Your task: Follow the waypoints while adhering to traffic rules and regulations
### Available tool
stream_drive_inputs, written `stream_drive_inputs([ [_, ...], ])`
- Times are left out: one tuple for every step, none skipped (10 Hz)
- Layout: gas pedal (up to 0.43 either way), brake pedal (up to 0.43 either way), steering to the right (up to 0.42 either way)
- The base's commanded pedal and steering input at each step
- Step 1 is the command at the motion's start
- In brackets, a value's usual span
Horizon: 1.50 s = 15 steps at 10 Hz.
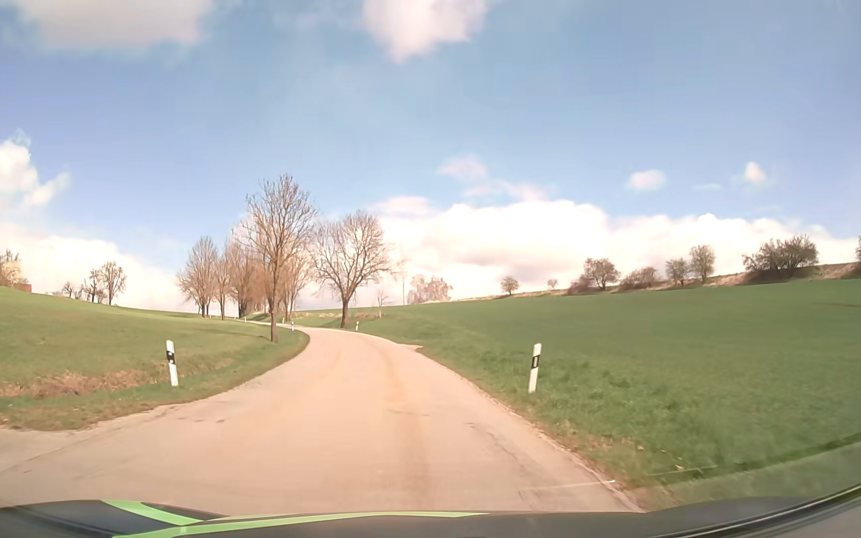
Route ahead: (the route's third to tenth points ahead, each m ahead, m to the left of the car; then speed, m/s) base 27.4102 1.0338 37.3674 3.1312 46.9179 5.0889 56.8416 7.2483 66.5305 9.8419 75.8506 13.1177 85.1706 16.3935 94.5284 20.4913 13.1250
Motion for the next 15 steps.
stream_drive_inputs([
  [0.339, 0.0, -0.022],
  [0.339, 0.0, -0.022],
  [0.331, 0.0, -0.022],
  [0.331, 0.0, -0.022],
  [0.331, 0.0, -0.022],
  [0.319, 0.0, -0.021],
  [0.319, 0.0, -0.021],
  [0.319, 0.0, -0.021],
  [0.319, 0.0, -0.021],
  [0.319, 0.0, -0.021],
  [0.319, 0.0, -0.021],
  [0.319, 0.0, -0.021],
  [0.319, 0.0, -0.021],
  [0.319, 0.0, -0.021],
  [0.331, 0.0, -0.021],
])
